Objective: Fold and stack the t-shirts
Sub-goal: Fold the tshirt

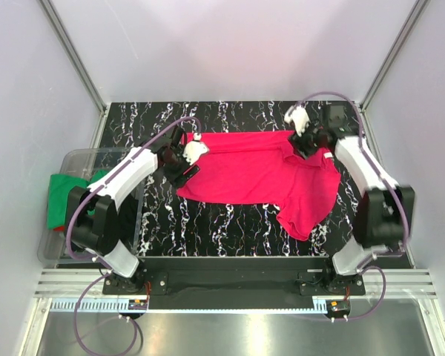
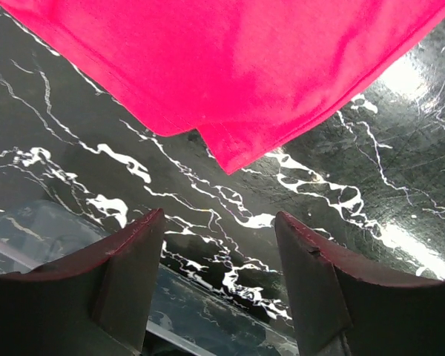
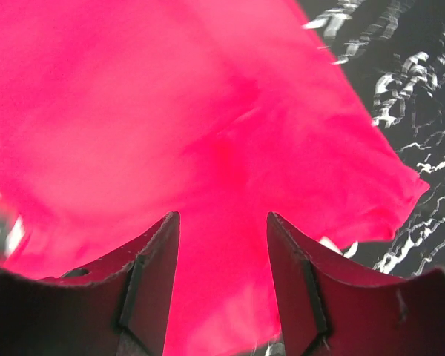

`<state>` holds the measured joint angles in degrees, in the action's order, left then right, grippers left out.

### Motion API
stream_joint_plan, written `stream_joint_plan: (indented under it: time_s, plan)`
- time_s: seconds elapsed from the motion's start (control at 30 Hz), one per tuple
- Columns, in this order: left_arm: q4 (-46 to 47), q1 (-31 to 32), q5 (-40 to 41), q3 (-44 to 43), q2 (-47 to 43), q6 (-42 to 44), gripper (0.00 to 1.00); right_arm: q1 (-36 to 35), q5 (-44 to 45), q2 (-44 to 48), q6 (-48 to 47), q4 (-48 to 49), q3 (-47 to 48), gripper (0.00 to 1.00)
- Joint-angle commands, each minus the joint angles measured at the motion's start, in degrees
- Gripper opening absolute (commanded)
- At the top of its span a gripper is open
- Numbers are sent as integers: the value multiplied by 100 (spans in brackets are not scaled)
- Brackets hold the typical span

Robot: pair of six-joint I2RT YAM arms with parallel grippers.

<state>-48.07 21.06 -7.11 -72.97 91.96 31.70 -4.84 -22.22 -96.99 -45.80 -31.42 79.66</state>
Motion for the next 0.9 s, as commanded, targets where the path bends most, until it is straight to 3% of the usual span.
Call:
stream_joint_plan:
  time_s: [0.0,0.13,0.43,0.6,0.87]
  plan:
    - [44,-32,25,125,-117,56,66,-87,-451,1134,-1483,-522,-1187,57]
    - [149,-40,149,283,-108,29,64,-78,-47,2217,-2877,-866,-2757,54]
    - [184,-84,369,327,-38,108,63,-87,-186,4442,-4392,-1683,-4738,61]
    - [193,-84,456,362,-47,55,64,-87,-274,4838,-4604,-1832,-5030,64]
    - [211,-84,545,380,6,73,64,-87,-617,4593,-4956,-2614,-4741,64]
